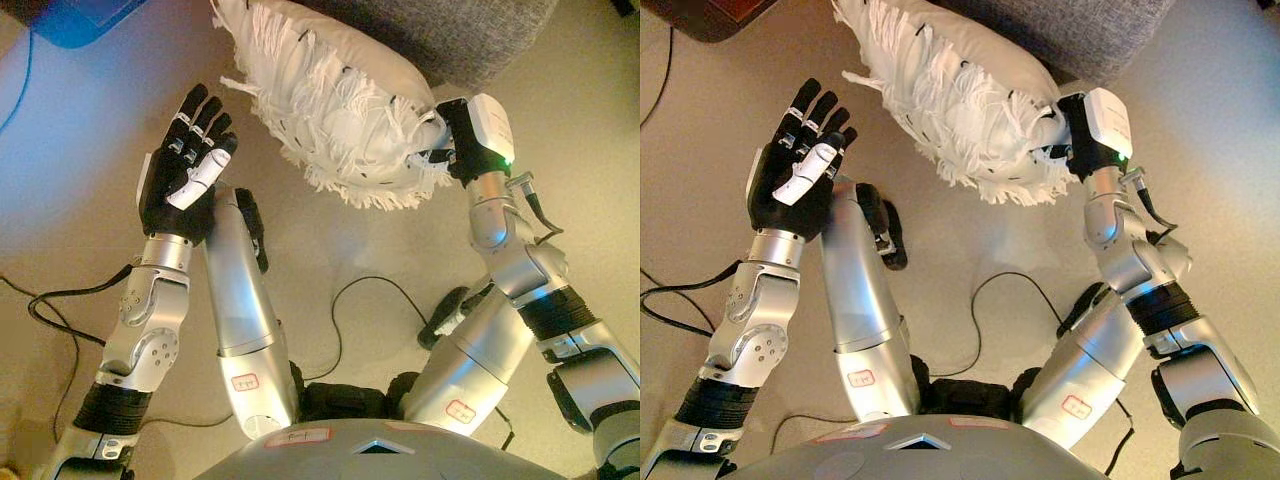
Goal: Pick up the pillow and put it on the sofa.
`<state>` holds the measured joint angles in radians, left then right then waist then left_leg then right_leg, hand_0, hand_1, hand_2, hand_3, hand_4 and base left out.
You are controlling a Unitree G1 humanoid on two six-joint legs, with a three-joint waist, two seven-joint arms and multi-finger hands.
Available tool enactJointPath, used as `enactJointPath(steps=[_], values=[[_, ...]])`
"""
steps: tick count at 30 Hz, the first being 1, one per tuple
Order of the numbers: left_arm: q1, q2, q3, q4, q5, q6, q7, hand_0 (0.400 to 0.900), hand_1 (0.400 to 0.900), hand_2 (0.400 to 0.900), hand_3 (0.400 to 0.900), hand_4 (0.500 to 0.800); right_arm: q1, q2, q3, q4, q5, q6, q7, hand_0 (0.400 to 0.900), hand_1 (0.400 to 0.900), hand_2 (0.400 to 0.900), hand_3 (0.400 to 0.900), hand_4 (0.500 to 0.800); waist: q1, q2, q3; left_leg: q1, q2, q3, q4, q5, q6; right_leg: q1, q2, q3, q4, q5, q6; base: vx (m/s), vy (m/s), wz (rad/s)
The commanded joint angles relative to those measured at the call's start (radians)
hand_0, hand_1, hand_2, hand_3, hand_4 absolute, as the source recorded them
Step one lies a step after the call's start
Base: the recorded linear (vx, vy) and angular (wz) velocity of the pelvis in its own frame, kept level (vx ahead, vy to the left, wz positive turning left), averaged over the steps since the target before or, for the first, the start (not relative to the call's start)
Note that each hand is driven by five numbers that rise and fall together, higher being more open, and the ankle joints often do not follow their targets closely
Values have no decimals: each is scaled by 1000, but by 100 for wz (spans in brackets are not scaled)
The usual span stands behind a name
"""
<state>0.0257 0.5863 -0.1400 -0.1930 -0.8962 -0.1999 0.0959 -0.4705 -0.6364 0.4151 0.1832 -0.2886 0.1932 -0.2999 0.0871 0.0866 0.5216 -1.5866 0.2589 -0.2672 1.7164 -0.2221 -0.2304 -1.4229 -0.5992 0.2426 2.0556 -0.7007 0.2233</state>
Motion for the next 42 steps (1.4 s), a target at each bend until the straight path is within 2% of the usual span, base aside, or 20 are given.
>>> enactJointPath(steps=[1, 5, 9, 11, 12, 14, 16, 17, 21, 26, 31, 36, 42], values=[[-38, -38, -29, -40, 18, -34, 4, 900, 900, 900, 900, 800, -73, 17, -88, -80, -37, -77, -28, 400, 400, 400, 400, 500, 43, 10, -2, 123, 63, -19, 118, -295, 109, -58, 22, -52, -179, 228, -124, -50, 0, -10], [-82, -41, -23, -8, -5, -60, 23, 900, 900, 900, 900, 800, -116, 16, -108, -127, -85, -122, -37, 400, 400, 400, 400, 500, 40, -10, -2, 265, 79, 64, -138, -239, 109, 94, 27, -164, -439, 283, -100, -74, 23, -16], [-123, -60, -5, 28, 7, -32, 84, 900, 900, 900, 900, 800, -151, 12, -117, -159, -105, -150, -40, 400, 400, 400, 400, 500, 36, -32, -2, 441, 95, 140, -395, -139, 115, 262, 44, -241, -703, 389, -84, -39, 13, -12], [-128, -61, 5, 37, 8, -22, 89, 900, 900, 900, 900, 800, -154, 1, -129, -182, -101, -150, -35, 400, 400, 400, 400, 500, 35, -37, -2, 512, 99, 165, -498, -103, 116, 322, 54, -263, -796, 432, -77, -60, 11, -6], [-140, -64, 10, 46, 3, -16, 85, 900, 900, 900, 900, 800, -158, -9, -137, -201, -95, -148, -36, 400, 400, 400, 400, 500, 34, -43, -2, 546, 94, 179, -593, -41, 123, 348, 64, -276, -879, 493, -81, -90, 5, -4], [-149, -65, 19, 58, 6, -6, 66, 900, 900, 900, 900, 800, -147, -33, -159, -232, -87, -158, -52, 400, 400, 400, 400, 500, 36, -53, -2, 684, 99, 215, -795, 30, 123, 462, 73, -315, -1038, 564, -69, -43, -4, -1], [-153, -70, 24, 58, 15, 10, 54, 900, 900, 900, 900, 800, -134, -48, -180, -253, -83, -166, -63, 400, 400, 400, 400, 500, 36, -61, -2, 780, 95, 238, -937, 80, 122, 554, 86, -347, -1157, 604, -59, 0, 0, 0], [-157, -74, 25, 57, 20, 17, 51, 900, 900, 900, 900, 800, -124, -63, -199, -271, -78, -167, -65, 400, 400, 400, 400, 500, 37, -68, -2, 860, 81, 253, -1039, 112, 122, 636, 96, -374, -1255, 633, -48, 0, 0, 0], [-169, -79, 24, 55, 21, 48, 29, 900, 900, 900, 900, 800, -92, -99, -252, -290, -77, -187, -77, 400, 400, 400, 400, 500, 44, -89, -2, 989, 47, 265, -1182, 163, 123, 784, 84, -440, -1427, 710, -33, -16, -14, 0], [-154, -79, 20, 32, 25, 97, 60, 900, 900, 900, 900, 800, -42, -116, -288, -317, -57, -199, -75, 400, 400, 400, 400, 500, 48, -121, -38, 1121, 46, 299, -1309, 202, 125, 927, 80, -510, -1573, 770, -12, 45, -34, -3], [-81, -82, 30, 9, 51, 178, 64, 900, 900, 900, 900, 800, 96, -146, -354, -409, -2, -231, -56, 400, 400, 400, 400, 500, 41, -175, -125, 1303, 57, 333, -1469, 237, 115, 1152, 151, -577, -1786, 822, 0, 159, -98, -9], [1, -104, 46, 1, 54, 263, 54, 900, 900, 900, 900, 800, 257, -185, -449, -512, 127, -275, 9, 400, 400, 400, 400, 500, 17, -214, -227, 1453, 42, 381, -1605, 262, 117, 1307, 215, -588, -1931, 857, 10, 177, -36, -15], [46, -117, 39, 19, 46, 301, 42, 900, 900, 900, 900, 800, 340, -231, -540, -559, 264, -314, 72, 400, 400, 400, 400, 500, -2, -228, -325, 1568, 38, 441, -1713, 278, 115, 1391, 240, -597, -2004, 881, 23, 127, 20, -8]])
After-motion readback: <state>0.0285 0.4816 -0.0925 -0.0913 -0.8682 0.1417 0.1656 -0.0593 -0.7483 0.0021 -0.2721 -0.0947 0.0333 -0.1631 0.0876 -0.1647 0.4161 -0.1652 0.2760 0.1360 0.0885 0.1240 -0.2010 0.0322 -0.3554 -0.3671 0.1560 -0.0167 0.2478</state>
